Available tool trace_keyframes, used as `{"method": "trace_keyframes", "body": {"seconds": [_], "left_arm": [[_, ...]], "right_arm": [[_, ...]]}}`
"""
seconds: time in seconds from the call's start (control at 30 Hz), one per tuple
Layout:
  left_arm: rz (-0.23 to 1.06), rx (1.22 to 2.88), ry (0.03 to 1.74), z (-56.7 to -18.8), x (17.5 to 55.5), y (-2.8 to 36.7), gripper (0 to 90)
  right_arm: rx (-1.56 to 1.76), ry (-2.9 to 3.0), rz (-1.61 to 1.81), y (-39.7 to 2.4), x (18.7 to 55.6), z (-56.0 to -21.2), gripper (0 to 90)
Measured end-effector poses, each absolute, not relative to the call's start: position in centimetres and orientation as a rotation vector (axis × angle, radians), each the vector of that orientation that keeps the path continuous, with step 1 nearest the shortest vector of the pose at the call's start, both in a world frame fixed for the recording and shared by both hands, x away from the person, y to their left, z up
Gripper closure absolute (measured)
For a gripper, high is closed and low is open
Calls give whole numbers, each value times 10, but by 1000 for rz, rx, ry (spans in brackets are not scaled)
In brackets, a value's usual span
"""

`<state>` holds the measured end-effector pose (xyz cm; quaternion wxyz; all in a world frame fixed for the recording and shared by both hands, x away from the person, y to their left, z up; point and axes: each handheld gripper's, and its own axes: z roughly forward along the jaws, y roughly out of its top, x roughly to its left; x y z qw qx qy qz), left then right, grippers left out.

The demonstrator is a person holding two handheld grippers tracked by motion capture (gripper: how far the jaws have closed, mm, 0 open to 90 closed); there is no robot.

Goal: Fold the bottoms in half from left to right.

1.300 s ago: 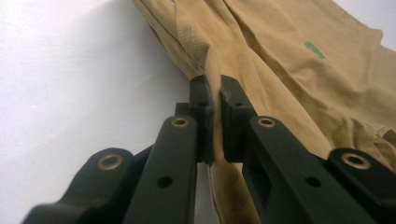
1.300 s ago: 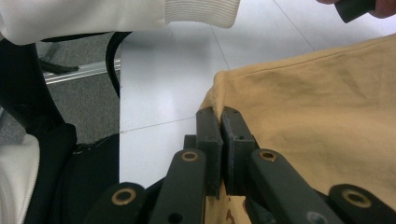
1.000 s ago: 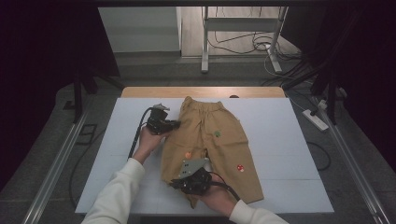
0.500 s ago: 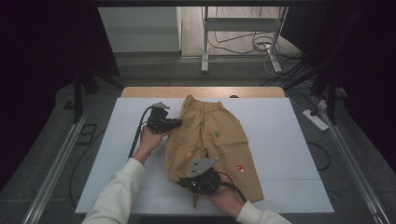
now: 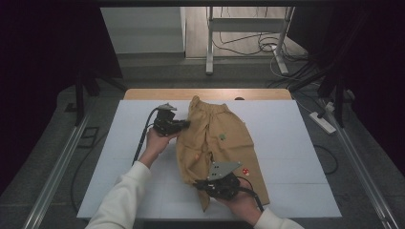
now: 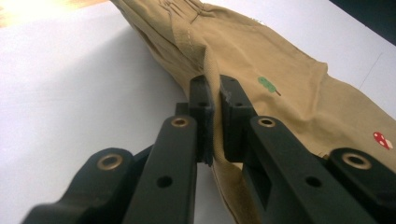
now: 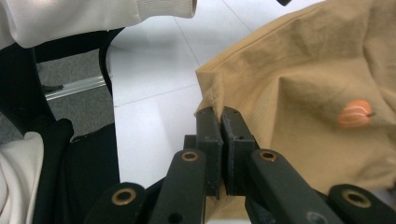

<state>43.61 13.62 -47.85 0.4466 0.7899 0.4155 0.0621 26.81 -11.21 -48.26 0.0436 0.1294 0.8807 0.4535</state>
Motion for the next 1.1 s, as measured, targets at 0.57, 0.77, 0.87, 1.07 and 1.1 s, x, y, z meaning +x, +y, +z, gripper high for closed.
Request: {"method": "trace_keyframes", "body": {"seconds": [0.57,0.77,0.87,1.07,1.1], "left_arm": [[152,1972,1003,-464,440,118,845],[152,1975,997,-462,440,113,844],[155,1969,996,-462,440,112,844],[154,1968,990,-460,440,108,844],[153,1968,989,-459,440,107,844]], "right_arm": [[474,2645,1388,-145,268,-479,865],[506,2634,1399,-154,270,-478,865],[516,2630,1405,-157,270,-479,865],[516,2626,1402,-160,269,-477,865],[517,2624,1403,-160,269,-477,865]]}}
